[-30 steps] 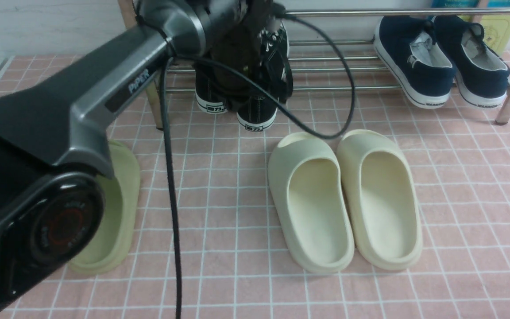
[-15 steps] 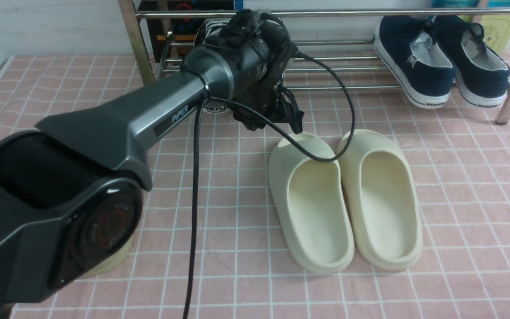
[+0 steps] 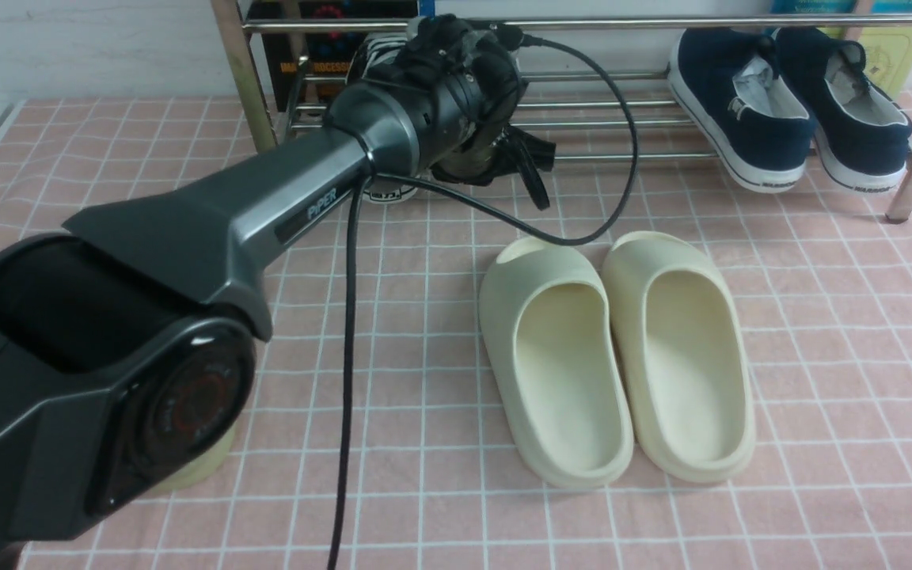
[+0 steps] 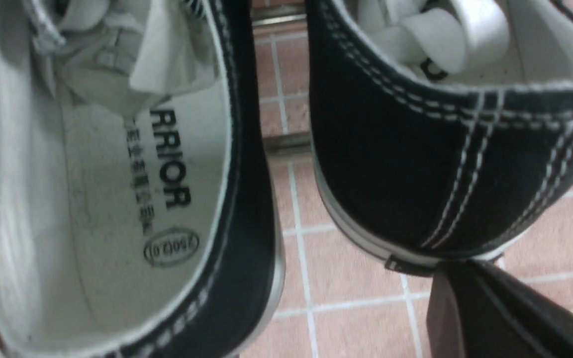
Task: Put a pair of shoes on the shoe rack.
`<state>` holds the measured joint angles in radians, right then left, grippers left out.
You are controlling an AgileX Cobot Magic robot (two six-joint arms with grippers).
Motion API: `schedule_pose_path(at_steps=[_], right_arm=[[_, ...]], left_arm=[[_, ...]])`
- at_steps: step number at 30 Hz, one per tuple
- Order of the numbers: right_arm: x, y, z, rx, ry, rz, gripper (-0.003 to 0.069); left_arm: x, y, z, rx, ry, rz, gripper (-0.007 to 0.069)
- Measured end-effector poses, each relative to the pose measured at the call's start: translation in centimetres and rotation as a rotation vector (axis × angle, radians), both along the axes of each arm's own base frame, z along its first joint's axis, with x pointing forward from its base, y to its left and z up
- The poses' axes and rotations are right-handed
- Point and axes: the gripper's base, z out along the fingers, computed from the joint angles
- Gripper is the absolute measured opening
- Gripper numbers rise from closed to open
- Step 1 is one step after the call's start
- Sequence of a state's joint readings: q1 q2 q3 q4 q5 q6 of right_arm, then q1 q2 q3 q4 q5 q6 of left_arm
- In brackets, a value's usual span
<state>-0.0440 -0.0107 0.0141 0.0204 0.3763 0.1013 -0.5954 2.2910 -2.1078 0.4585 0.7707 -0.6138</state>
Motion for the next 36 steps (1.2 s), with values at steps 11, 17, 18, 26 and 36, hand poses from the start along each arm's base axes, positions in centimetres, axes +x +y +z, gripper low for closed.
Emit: schedule_pose_path(at_steps=[11,17,18,26,36], right_arm=[[0.0,0.0,0.0,0.0,0.0,0.0,0.024],[0.0,0.0,0.0,0.0,0.0,0.0,0.024],[0.0,0.0,0.0,0.0,0.0,0.0,0.024],[0.0,0.0,0.0,0.0,0.0,0.0,0.024],[0.0,0.0,0.0,0.0,0.0,0.0,0.024]], left_arm=[[-2.9,1.6,2.2,0.2,0.225,-0.172,0.0013],[-0.9,2.9,0.4,0.295,0.157,-0.08,0.0016],[-0.5,2.9,0.3,0.31,0.113,-0.07,0.0016],[-0.2,2.7,2.7,0.268,-0.056,0.011,0.0019],[-12.3,3.5,20.0,0.17,-0.257,-0.077,0.002]])
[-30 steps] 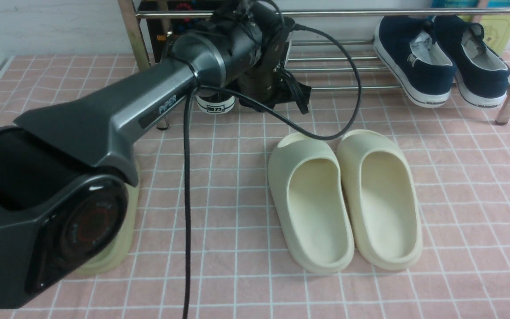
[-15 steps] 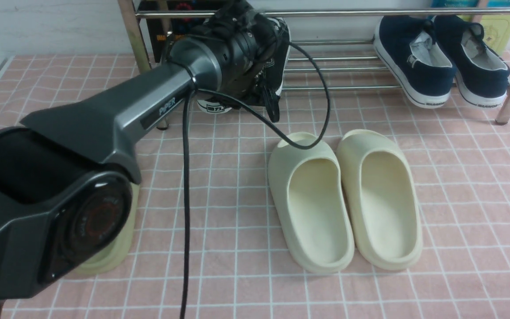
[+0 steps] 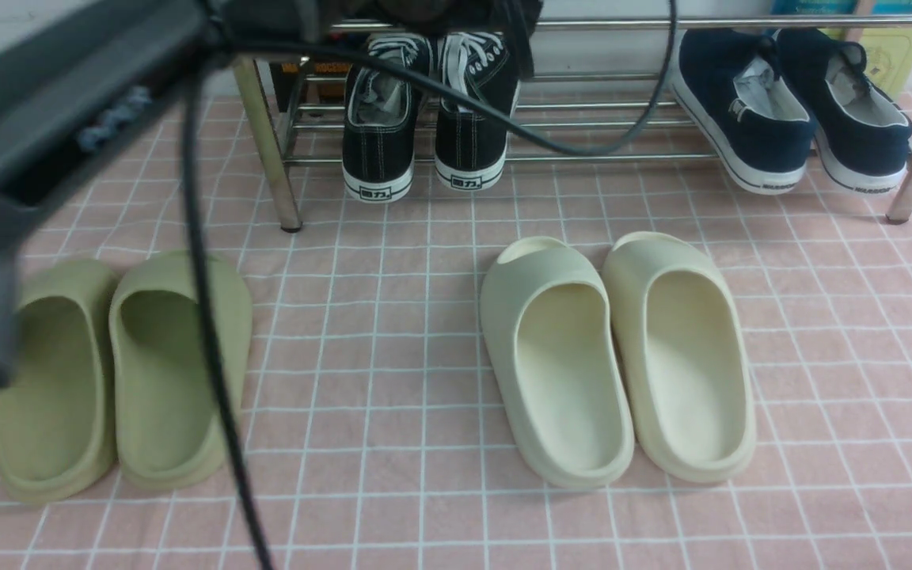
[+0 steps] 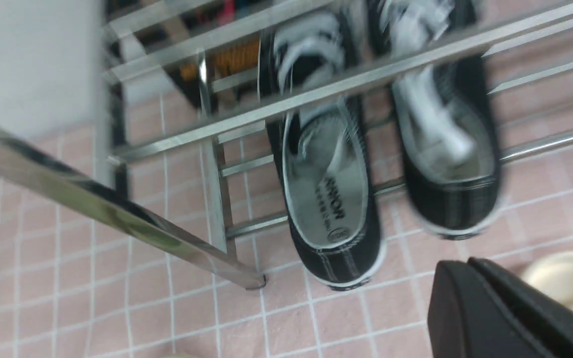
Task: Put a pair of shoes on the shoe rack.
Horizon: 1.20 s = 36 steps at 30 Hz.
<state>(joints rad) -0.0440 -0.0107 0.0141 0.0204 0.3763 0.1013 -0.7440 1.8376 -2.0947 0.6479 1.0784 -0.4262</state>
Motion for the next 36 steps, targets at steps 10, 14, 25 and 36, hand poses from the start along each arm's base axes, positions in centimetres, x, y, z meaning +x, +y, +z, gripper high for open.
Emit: schedule_pose_path(at_steps=[10,14,25,36], right_arm=[[0.0,0.0,0.0,0.0,0.0,0.0,0.024],[0.0,0.0,0.0,0.0,0.0,0.0,0.024],[0.0,0.0,0.0,0.0,0.0,0.0,0.024],[0.0,0.0,0.0,0.0,0.0,0.0,0.024]], left_arm=[[-15.5,10.7,5.6,-0.27,-0.157,-0.107,0.0022],[-18.8,13.9,-0.6,-0.337,-0.131,-0.123,0.0022],[-25.6,20.2,-10.8,-0.587,-0.186,-0.206,0.0022],[-27.5,21.3,-18.5,-0.659,-0.195,-0.288,0.003]])
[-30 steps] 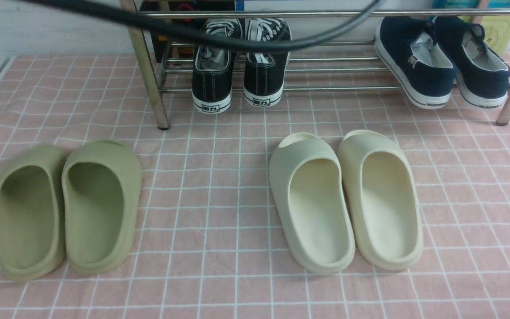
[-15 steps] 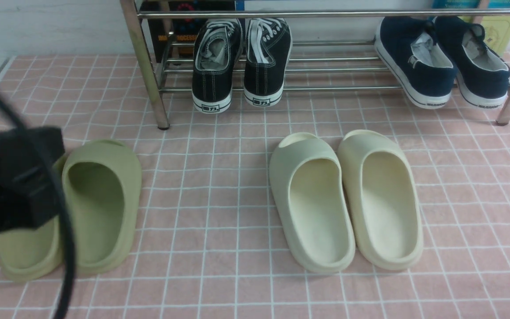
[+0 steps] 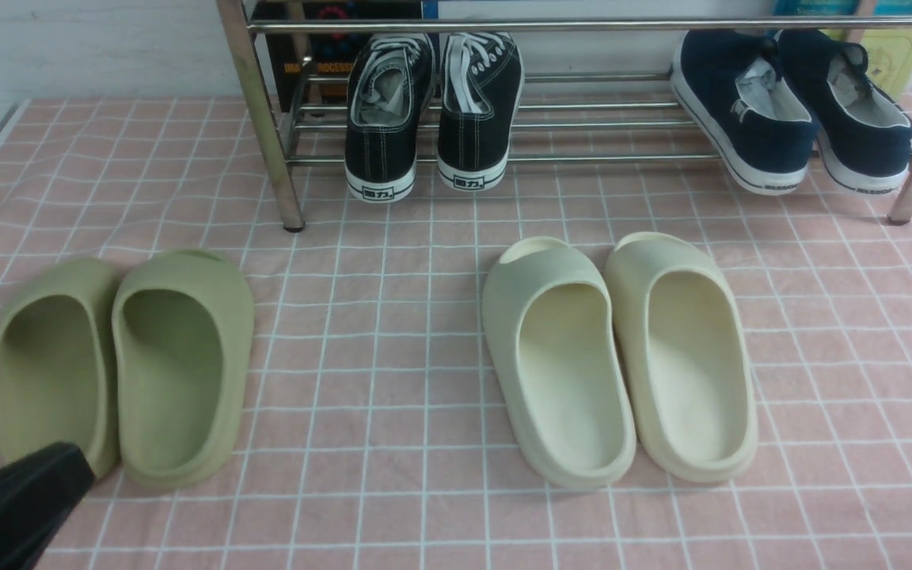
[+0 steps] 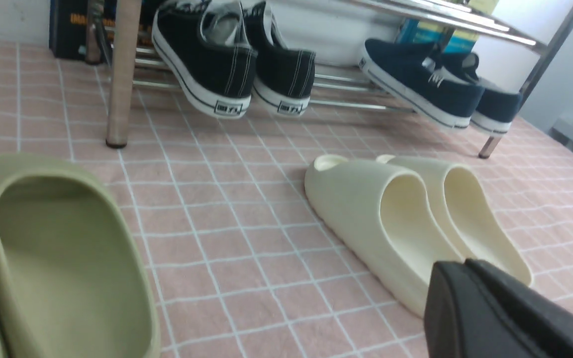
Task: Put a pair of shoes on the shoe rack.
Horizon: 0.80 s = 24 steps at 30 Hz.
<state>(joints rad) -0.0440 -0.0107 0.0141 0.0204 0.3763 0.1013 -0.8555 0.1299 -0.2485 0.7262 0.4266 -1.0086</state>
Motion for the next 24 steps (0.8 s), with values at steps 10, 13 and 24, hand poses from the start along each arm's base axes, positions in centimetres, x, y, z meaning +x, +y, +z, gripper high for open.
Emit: schedule_pose_path(at_steps=[10,13,24], right_arm=[[0.0,0.0,0.0,0.0,0.0,0.0,0.024],[0.0,0.0,0.0,0.0,0.0,0.0,0.024],[0.0,0.0,0.0,0.0,0.0,0.0,0.024]], left_arm=[[0.5,0.6,-3.9,0.139,0.126,0.092,0.004],[0.4,0.6,-4.5,0.146,0.108,0.079,0.0041],[0.5,0.1,-6.1,0.178,-0.208,0.192,0.0043]])
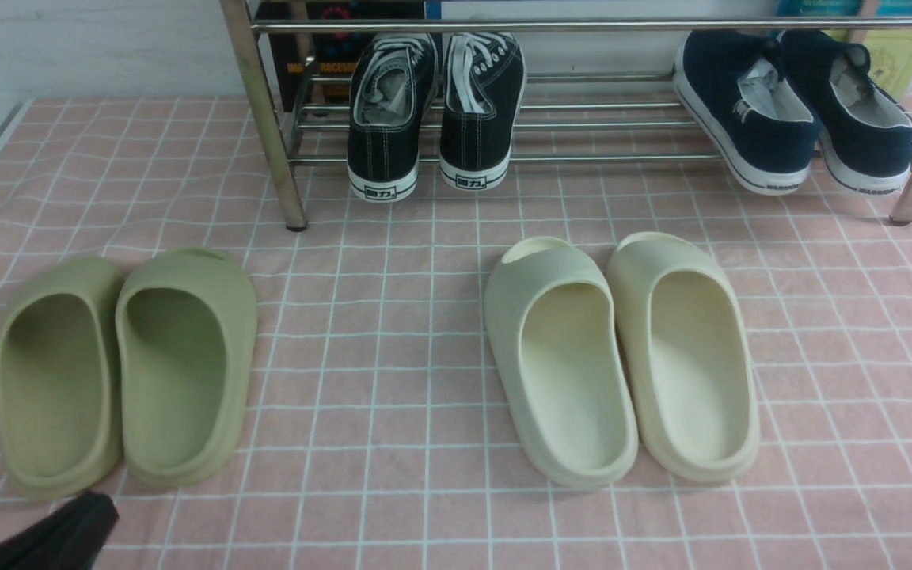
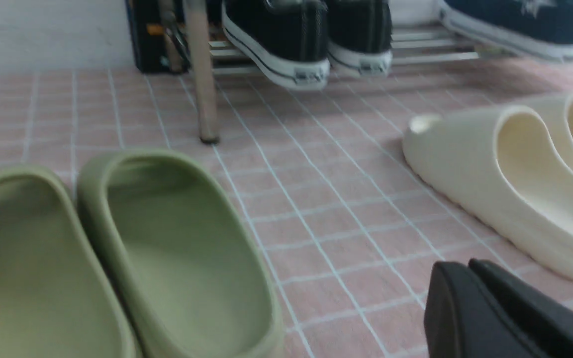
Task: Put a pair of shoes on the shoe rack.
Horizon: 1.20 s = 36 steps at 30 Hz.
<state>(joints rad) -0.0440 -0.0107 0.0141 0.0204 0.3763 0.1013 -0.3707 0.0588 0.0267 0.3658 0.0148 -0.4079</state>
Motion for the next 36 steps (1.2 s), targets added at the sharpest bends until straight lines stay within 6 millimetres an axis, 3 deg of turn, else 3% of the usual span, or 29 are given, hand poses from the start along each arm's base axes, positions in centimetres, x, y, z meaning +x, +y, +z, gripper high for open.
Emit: schedule_pose_path(at_steps=[6,13,26,36], right_arm=[[0.0,0.0,0.0,0.0,0.0,0.0,0.024],[0.0,0.0,0.0,0.0,0.0,0.0,0.024],[0.0,0.0,0.0,0.0,0.0,0.0,0.024],[0.0,0.0,0.0,0.0,0.0,0.0,0.024]], left_arm=[[-0.1,1.0,0.4,-0.025,-0.057,0.153,0.0044],[-0.6,1.3,-2.7,-0.025,0.292,0.22,0.0045],[-0.7,1.1,-2.7,0.08,0.282,0.182,0.0055],[-0.7,1.1,-2.7,0.05,0.29,0.187,0.0055]])
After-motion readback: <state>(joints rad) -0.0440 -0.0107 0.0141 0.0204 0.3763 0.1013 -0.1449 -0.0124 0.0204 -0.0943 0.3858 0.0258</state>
